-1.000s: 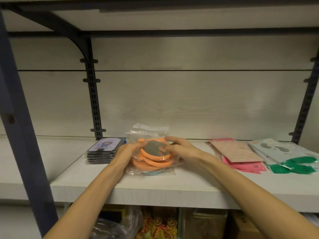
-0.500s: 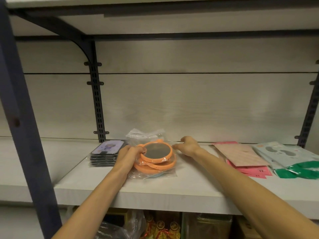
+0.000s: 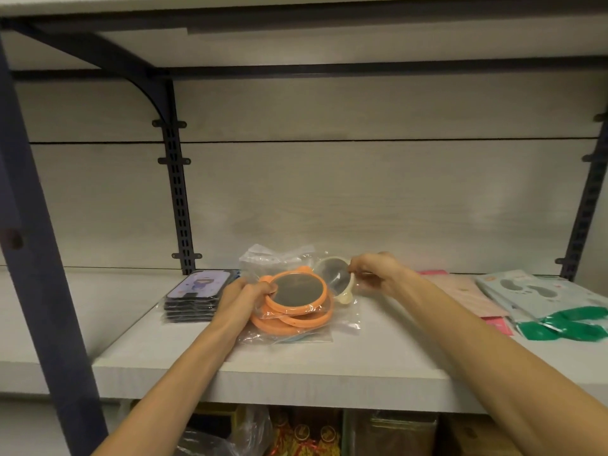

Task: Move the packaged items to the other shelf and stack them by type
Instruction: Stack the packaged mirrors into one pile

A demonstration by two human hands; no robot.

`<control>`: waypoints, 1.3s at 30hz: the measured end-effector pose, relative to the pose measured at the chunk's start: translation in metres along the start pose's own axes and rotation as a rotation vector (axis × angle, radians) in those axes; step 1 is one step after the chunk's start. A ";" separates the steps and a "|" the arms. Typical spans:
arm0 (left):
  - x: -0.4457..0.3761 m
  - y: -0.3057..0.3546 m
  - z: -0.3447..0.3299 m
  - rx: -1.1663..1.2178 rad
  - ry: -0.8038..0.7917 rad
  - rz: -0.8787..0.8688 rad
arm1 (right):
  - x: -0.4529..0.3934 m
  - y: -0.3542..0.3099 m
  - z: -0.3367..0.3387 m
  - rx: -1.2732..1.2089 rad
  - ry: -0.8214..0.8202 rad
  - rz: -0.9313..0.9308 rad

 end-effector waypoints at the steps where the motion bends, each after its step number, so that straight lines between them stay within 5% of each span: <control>1: 0.001 0.002 0.000 0.001 0.001 -0.013 | 0.004 -0.004 0.008 0.008 -0.008 0.020; 7: 0.011 0.012 -0.007 -0.058 0.019 -0.075 | 0.022 -0.009 0.047 -0.033 -0.019 0.081; 19: 0.017 0.014 -0.014 -0.056 -0.063 -0.075 | 0.055 -0.075 0.102 -0.027 0.216 0.354; 26: 0.016 0.013 -0.015 -0.019 -0.077 -0.074 | 0.061 -0.086 0.046 0.280 -0.119 0.384; 33: 0.012 0.009 -0.010 0.060 -0.090 -0.071 | 0.032 -0.094 -0.020 0.606 -0.233 0.432; 39: 0.011 0.008 -0.015 0.064 -0.100 -0.063 | 0.028 -0.127 -0.029 0.640 -0.252 0.468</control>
Point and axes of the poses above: each hand's wrist, its own x-axis away from the middle knuckle, its own z-axis out of the back of the hand, y = z × x, the point moved 9 cm from there along -x, towards the middle knuckle, and after that the axes turned 2 degrees about -x, right-handed, at the moved point
